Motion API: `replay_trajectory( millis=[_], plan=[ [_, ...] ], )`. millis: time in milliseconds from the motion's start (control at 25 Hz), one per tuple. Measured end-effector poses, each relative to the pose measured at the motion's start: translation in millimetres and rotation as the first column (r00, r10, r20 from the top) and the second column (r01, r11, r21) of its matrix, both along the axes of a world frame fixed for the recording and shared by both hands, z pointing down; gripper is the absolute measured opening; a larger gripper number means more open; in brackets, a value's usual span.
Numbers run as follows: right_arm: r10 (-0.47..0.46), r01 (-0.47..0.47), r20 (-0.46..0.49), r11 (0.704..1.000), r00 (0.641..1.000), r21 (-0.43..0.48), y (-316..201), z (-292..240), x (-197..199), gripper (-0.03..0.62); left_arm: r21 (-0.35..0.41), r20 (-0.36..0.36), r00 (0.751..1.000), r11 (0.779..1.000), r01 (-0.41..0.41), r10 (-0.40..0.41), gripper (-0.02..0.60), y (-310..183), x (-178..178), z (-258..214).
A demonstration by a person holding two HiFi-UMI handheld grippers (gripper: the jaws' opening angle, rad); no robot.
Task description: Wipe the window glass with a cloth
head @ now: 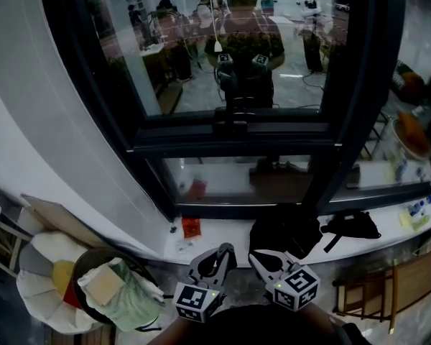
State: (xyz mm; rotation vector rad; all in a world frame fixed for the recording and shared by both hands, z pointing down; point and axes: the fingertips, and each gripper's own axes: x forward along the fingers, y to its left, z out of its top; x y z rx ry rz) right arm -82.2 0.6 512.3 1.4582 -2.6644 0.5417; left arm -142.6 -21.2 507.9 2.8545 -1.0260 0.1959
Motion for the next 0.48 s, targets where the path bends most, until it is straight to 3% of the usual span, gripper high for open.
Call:
replay_trajectory(
  millis=[480],
  plan=[
    [0.023, -0.023, -0.031, 1.000, 0.999, -0.001, 25.8, 3.7, -0.8, 0.028, 0.005, -0.018, 0.999, 0.999, -0.044, 0.044, 0.034, 27.1, 4.1, 2.0]
  ],
)
